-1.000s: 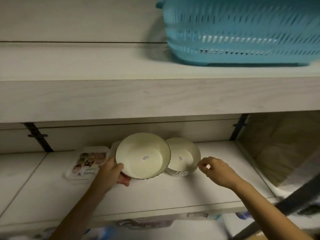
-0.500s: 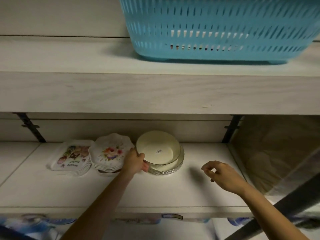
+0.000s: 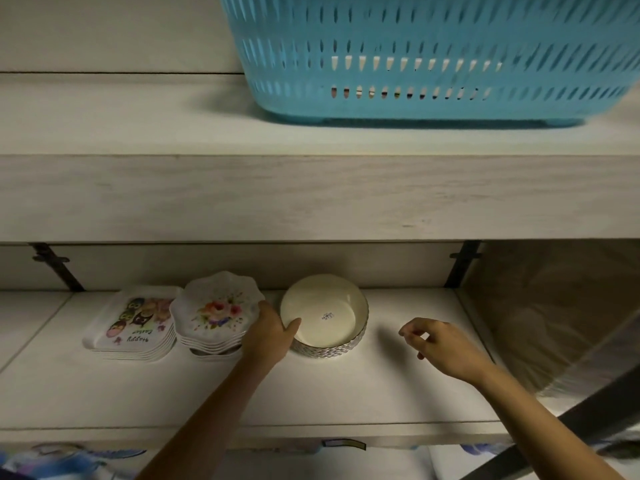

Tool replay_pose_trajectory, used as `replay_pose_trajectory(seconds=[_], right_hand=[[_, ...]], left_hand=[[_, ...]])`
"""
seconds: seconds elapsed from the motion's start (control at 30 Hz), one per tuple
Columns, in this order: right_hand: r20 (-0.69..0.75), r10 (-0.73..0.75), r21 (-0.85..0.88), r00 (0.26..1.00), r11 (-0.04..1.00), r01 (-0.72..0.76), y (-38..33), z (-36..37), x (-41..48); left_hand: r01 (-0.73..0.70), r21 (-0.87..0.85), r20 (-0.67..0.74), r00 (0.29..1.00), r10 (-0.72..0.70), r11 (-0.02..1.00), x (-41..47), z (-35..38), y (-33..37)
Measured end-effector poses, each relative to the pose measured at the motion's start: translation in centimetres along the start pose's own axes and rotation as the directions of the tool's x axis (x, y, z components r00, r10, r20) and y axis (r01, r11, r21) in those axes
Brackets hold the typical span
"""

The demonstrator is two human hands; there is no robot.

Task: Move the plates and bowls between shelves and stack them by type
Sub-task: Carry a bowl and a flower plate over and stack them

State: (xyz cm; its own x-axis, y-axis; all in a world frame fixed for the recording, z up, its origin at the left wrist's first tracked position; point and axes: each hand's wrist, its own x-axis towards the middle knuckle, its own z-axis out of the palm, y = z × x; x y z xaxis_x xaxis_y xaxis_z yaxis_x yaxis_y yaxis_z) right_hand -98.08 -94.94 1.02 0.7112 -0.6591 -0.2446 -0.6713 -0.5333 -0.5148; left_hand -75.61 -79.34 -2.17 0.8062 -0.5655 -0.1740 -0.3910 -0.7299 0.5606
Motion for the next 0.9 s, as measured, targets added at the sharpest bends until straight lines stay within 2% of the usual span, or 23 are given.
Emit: replay_pose_trajectory(seconds=[0.1,0.23,0.27,0.3,0.33,0.37,0.4,0.43,0.63,0.9], right_hand=[[0.007,0.037,0.048,0.999,0.998,-0.037,-0.6,1.0,1.5],[0.053,0.11,0.245,0.993,0.962,-0.12,-2.5,2.9,3.9],[0.072,0.122,0.296,0.99,0.945,-0.138,-3.0,3.3,4.6],[0.091,0.127,0.339,0.988,0.929,-0.15,-3.5,3.7,5.2],[0.109,0.138,0.373,0.984,0.912,-0.169,-3.8,4.2,5.7],[0.122,0.143,0.397,0.982,0.9,-0.18,-3.9,4.6,6.2],[0.129,0.143,0.417,0.981,0.89,-0.184,-4.2,5.1,6.4],[0.129,0.138,0.429,0.982,0.885,-0.18,-4.4,5.5,6.4],[0.081,0.151,0.568,0.985,0.805,-0.17,-4.6,6.6,5.0],[0.199,0.201,0.722,0.959,0.631,-0.282,-3.1,7.4,2.7]], left_hand=[[0.006,-0.036,0.028,1.0,-0.005,0.999,0.3,0.3,-0.3],[0.025,-0.159,0.103,0.995,-0.009,0.987,2.1,1.0,-1.8],[0.067,-0.195,0.231,0.973,-0.02,0.979,3.1,1.5,-2.3],[-0.005,-0.246,0.181,0.982,0.051,0.969,4.3,2.3,-3.4],[0.075,-0.428,0.224,0.974,0.025,0.901,4.9,2.5,-3.7],[0.208,-0.503,0.348,0.937,-0.023,0.839,4.5,2.5,-3.3],[0.146,-0.482,0.207,0.977,-0.049,0.864,5.0,2.8,-3.7],[0.142,-0.432,0.238,0.97,-0.04,0.891,5.1,3.0,-3.9],[0.106,-0.451,0.244,0.97,0.009,0.886,3.6,2.5,-2.9],[0.153,-0.561,0.303,0.953,0.03,0.814,-0.7,2.4,-1.9]])
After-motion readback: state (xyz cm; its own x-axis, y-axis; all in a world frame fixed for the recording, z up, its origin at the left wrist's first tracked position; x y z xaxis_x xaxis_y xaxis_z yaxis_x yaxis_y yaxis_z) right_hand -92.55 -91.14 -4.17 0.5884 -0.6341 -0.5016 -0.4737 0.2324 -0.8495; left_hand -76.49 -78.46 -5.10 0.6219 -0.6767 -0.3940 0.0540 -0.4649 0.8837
